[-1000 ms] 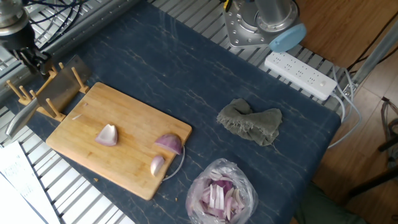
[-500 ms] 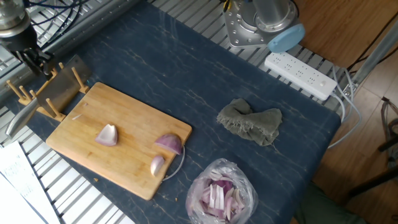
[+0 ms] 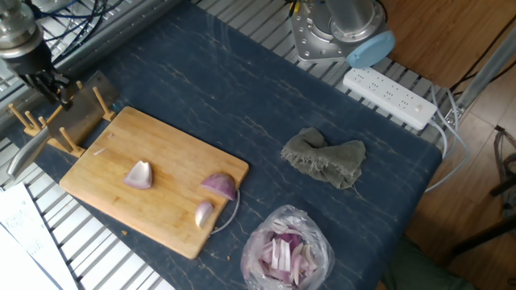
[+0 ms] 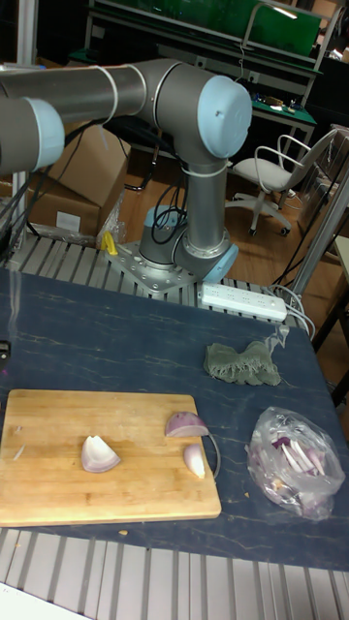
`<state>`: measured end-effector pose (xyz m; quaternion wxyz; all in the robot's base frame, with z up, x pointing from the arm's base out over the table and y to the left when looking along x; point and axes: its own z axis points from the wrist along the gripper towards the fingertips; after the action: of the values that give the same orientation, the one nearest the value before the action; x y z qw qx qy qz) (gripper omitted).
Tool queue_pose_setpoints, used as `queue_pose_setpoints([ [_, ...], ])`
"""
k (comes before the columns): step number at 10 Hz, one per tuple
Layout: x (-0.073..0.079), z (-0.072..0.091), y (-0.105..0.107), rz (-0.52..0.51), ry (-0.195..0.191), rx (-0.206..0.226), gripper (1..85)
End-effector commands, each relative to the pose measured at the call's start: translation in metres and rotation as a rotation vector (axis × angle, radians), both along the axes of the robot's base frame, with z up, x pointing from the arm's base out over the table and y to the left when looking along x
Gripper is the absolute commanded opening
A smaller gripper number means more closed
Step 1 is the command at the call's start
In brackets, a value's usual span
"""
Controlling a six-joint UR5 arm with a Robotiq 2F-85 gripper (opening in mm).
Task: Chop the onions
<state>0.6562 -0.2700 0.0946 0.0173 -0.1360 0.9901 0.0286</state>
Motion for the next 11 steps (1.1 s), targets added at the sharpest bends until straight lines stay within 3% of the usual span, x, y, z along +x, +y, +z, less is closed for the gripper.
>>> queue_pose_setpoints([
  [1, 0.004, -0.012, 0.0, 0.024, -0.009, 0.02, 37.3],
  [4, 0.001, -0.016, 0.01, 0.001, 0.014, 0.051, 37.3],
  [8, 0.005, -0.025, 0.015, 0.003, 0.015, 0.073, 36.7],
  [11, 0.001, -0.025, 0.016, 0.004, 0.029, 0.076, 29.7],
])
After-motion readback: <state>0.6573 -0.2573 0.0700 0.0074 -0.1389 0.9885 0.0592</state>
